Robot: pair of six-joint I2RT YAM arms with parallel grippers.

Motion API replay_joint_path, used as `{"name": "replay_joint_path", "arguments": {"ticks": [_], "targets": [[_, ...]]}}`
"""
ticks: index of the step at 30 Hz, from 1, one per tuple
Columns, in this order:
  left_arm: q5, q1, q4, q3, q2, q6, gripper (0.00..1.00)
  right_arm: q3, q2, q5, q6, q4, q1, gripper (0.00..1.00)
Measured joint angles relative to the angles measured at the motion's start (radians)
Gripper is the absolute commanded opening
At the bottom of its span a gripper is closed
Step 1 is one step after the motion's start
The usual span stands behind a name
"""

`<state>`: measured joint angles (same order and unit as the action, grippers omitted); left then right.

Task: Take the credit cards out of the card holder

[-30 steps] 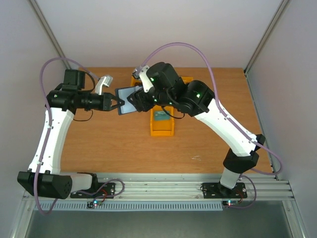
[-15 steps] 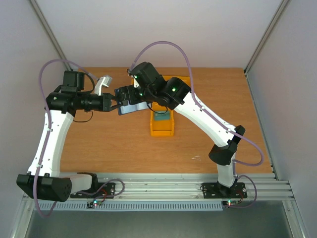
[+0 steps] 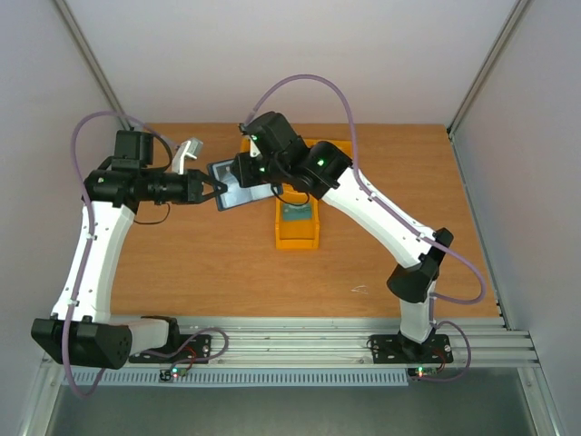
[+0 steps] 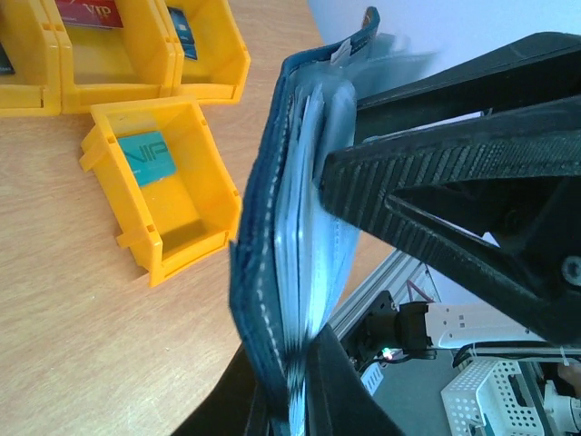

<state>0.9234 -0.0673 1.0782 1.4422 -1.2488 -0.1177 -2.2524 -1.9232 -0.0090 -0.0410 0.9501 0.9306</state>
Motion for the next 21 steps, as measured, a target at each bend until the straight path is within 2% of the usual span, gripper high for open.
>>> {"name": "replay_joint_path", "arguments": {"ticks": [3,6,9,14,15,19,21], "targets": [[0.013,0.001,-0.002,0.000,0.000,-0.005,0.01,0.043,0.029,-0.018,-0.006,-0.025,-0.013,0.02],[0.034,0.001,-0.005,-0.001,0.000,-0.006,0.06,0.095,0.065,-0.046,-0.003,-0.057,-0.025,0.01],[0.061,0.000,-0.008,-0.001,0.000,-0.006,0.01,0.146,0.101,-0.096,0.000,-0.096,-0.041,0.01],[0.085,0.000,-0.022,-0.001,0.000,-0.006,0.00,0.190,0.134,-0.175,0.004,-0.139,-0.066,0.01],[0.086,0.000,-0.023,-0.001,0.000,-0.006,0.00,0.191,0.135,-0.188,0.005,-0.143,-0.070,0.03],[0.085,0.001,-0.023,-0.001,0.001,-0.005,0.00,0.190,0.131,-0.226,-0.004,-0.149,-0.081,0.25],[0.075,0.001,-0.018,-0.001,0.002,0.000,0.00,0.169,0.115,-0.226,-0.006,-0.143,-0.079,0.30]]}}
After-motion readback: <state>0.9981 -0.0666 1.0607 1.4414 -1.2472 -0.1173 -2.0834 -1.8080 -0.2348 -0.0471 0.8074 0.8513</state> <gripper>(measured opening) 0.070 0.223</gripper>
